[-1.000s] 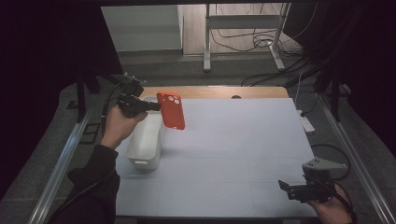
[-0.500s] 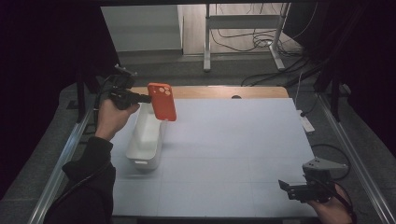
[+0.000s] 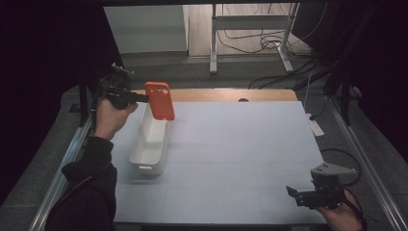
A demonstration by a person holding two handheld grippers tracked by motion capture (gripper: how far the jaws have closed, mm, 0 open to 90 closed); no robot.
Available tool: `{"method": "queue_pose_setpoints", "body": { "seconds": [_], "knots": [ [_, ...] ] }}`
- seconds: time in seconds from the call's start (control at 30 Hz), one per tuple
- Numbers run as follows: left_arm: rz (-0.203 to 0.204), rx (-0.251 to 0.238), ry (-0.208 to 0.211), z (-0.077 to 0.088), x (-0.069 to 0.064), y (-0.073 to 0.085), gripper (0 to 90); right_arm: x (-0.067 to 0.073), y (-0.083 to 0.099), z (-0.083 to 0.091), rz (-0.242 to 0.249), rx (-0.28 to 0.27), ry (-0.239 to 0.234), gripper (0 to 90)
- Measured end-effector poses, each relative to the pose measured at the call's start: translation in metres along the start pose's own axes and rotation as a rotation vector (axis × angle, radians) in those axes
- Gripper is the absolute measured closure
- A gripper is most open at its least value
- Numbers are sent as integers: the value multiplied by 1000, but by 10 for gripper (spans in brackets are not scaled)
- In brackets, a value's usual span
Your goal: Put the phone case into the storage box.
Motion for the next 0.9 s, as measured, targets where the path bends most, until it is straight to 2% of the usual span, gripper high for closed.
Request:
{"method": "queue_pose_setpoints", "body": {
  "seconds": [0.5, 0.9],
  "knots": [
    [47, -5, -58, -3, 25, -2, 890, 1, 1, -1, 7, 13, -6, 0],
    [60, 10, -86, -20, 38, 0, 890, 2, 1, -2, 14, 19, -9, 0]
  ]
}}
Point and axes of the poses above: each handheld gripper's, and its own axes: z roughly backward along the jaws, y roughly out of its underside, x roughly to its left, the point moved 7 cm from there along -z, roughly forward along the jaws, and after that the axes turned 3 degrees about y, right-handed, at the moved point
